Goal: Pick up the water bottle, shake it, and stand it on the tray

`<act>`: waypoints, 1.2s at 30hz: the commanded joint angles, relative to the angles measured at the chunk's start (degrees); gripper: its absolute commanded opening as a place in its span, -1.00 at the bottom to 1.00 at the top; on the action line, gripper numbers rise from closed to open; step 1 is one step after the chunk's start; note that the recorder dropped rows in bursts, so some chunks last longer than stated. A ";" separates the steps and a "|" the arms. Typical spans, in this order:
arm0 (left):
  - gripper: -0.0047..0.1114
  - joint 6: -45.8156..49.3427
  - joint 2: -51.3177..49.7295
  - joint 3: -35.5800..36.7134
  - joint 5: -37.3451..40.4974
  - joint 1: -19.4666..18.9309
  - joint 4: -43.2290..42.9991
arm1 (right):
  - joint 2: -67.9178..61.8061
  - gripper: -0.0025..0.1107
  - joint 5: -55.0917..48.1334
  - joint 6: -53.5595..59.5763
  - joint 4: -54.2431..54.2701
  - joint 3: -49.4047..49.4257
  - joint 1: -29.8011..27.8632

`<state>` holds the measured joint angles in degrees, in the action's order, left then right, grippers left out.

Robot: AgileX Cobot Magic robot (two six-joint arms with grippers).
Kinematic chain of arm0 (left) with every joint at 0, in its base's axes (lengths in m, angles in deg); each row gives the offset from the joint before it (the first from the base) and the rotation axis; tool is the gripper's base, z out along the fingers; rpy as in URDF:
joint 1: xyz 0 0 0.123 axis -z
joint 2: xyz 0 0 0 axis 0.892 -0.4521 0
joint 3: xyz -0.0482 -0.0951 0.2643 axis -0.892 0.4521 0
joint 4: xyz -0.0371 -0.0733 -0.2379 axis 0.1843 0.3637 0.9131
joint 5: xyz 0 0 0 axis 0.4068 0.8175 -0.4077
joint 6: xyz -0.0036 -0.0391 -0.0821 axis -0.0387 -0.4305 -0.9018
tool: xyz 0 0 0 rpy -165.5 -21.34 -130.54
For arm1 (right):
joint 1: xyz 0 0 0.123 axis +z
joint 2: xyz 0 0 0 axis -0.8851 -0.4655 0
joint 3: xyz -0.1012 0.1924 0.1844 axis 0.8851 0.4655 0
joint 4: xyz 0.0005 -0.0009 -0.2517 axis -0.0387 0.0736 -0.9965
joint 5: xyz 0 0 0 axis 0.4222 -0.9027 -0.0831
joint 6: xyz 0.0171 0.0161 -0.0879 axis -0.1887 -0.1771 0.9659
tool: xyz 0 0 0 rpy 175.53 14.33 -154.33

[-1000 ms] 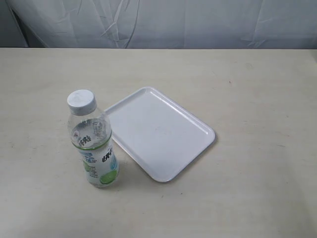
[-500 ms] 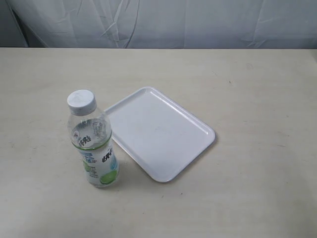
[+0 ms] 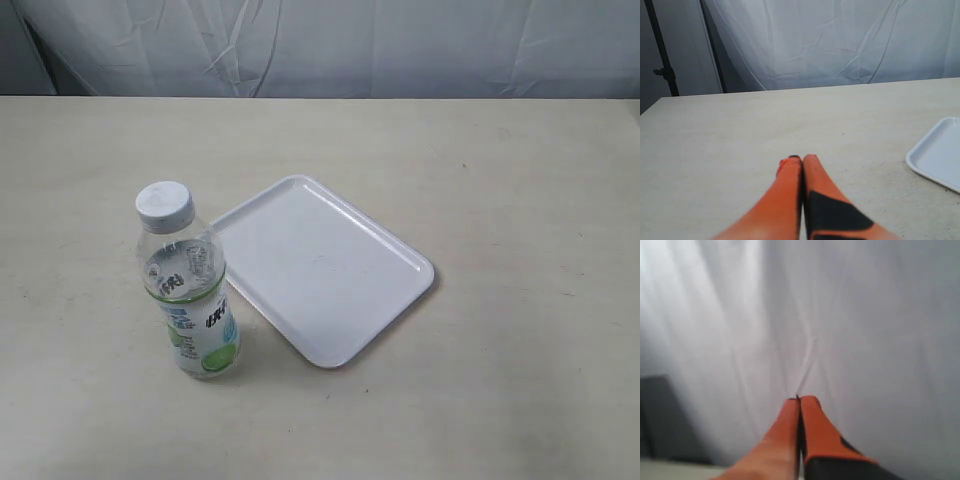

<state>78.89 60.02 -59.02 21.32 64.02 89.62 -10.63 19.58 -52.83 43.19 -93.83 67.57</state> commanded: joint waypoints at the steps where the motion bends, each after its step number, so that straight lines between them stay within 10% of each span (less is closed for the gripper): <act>1: -0.91 -0.23 0.23 0.21 -0.53 0.35 0.00 | -18.57 -0.45 20.06 -7.35 -23.26 -5.42 3.65; 6: -0.91 -0.23 0.23 0.21 -0.53 0.35 0.00 | -35.67 0.49 29.19 3.89 -23.26 -5.90 13.61; 16: -0.91 -0.23 0.23 0.21 -0.53 0.35 0.00 | -45.35 0.50 25.25 21.11 -13.09 -6.05 27.79; 36: -0.91 -0.23 0.23 0.21 -0.53 0.35 0.00 | -56.82 0.50 12.63 18.83 -10.74 -21.34 40.45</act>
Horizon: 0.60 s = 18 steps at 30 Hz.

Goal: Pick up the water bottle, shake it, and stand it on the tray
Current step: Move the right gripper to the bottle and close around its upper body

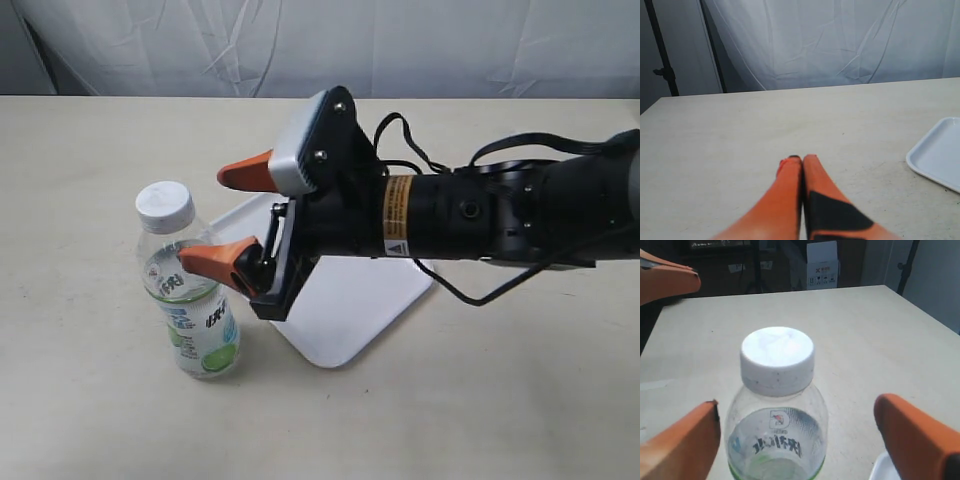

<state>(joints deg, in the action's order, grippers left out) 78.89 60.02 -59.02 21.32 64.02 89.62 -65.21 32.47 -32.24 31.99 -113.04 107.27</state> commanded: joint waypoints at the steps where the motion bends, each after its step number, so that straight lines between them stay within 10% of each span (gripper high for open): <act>1: -0.91 -0.23 0.23 0.21 -0.53 0.35 0.00 | -2.95 0.50 -0.26 -2.80 0.46 -2.49 0.75; 18: -0.91 -0.23 0.23 0.21 -0.53 0.35 0.00 | -9.11 0.50 5.70 -4.41 -1.08 -2.98 2.00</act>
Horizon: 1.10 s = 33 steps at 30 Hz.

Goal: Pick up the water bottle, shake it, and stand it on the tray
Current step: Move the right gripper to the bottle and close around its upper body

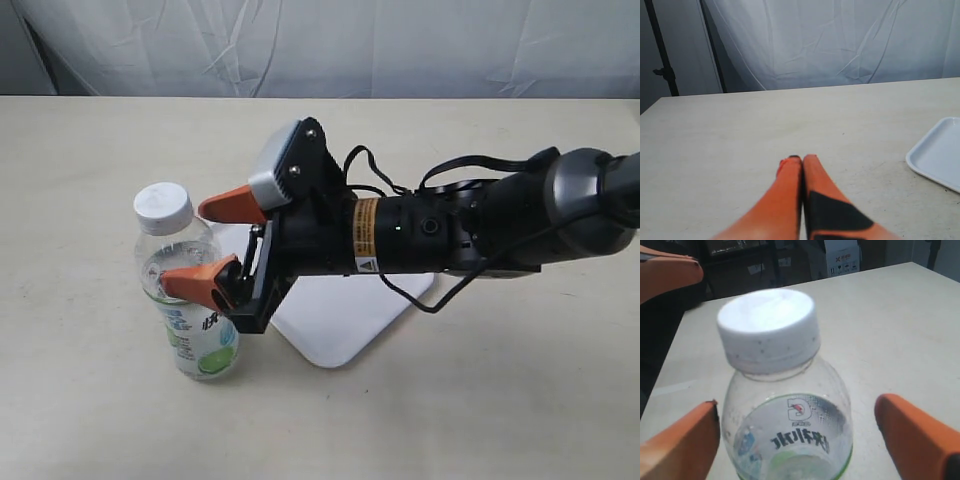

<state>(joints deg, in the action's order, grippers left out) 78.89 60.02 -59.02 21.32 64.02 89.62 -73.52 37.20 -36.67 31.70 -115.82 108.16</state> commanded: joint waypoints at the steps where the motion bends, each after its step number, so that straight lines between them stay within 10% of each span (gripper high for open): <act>1: -0.91 -0.23 0.23 0.21 -0.53 0.35 0.00 | -0.94 0.50 0.86 0.26 -0.79 -0.19 1.55; 33: -0.91 -0.13 0.23 0.21 -0.53 0.35 0.00 | -6.41 0.50 -4.04 3.38 3.62 -5.43 5.57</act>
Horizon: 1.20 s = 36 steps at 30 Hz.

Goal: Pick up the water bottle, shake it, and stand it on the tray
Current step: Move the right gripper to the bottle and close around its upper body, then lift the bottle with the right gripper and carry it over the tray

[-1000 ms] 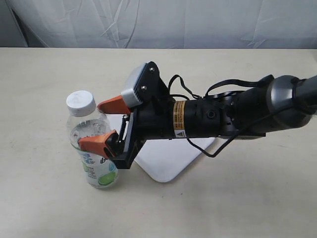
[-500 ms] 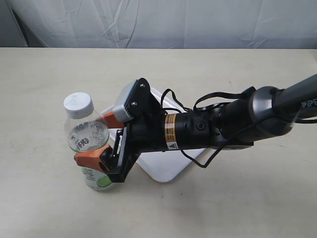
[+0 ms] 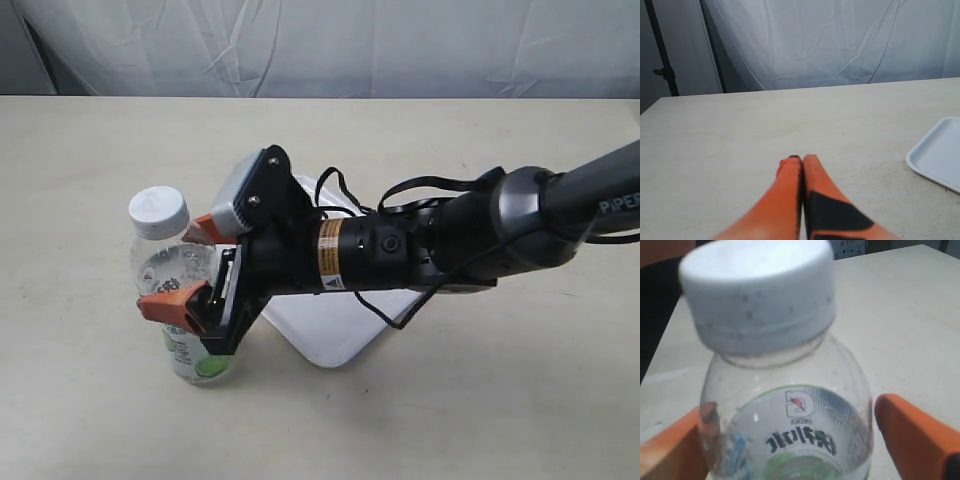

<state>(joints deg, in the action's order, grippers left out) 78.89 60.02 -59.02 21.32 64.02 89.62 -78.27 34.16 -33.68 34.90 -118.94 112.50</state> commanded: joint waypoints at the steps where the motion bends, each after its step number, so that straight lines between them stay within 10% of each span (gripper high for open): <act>1: -0.91 -0.13 0.23 0.21 -0.53 0.35 0.00 | -2.32 0.50 -1.00 0.39 0.42 -2.95 1.62; 8: -0.91 -0.13 0.23 0.21 -0.53 0.35 0.00 | -5.31 0.43 -2.70 0.28 3.83 -4.09 2.47; 14: -0.91 -0.13 0.23 0.21 -0.53 0.35 0.00 | -5.42 -0.94 -2.09 0.28 4.01 -4.09 2.47; 31: -0.91 -0.13 0.23 0.21 -0.53 0.35 0.00 | 24.58 -0.96 -31.87 8.06 25.71 -4.09 -1.67; 36: -0.91 -0.13 0.23 0.21 -0.53 0.35 0.00 | 15.90 -0.97 -35.09 7.81 25.52 1.77 -0.95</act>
<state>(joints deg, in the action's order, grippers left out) 78.89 60.02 -59.02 21.32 64.02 89.62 -57.62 0.73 -26.22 60.42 -119.91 111.04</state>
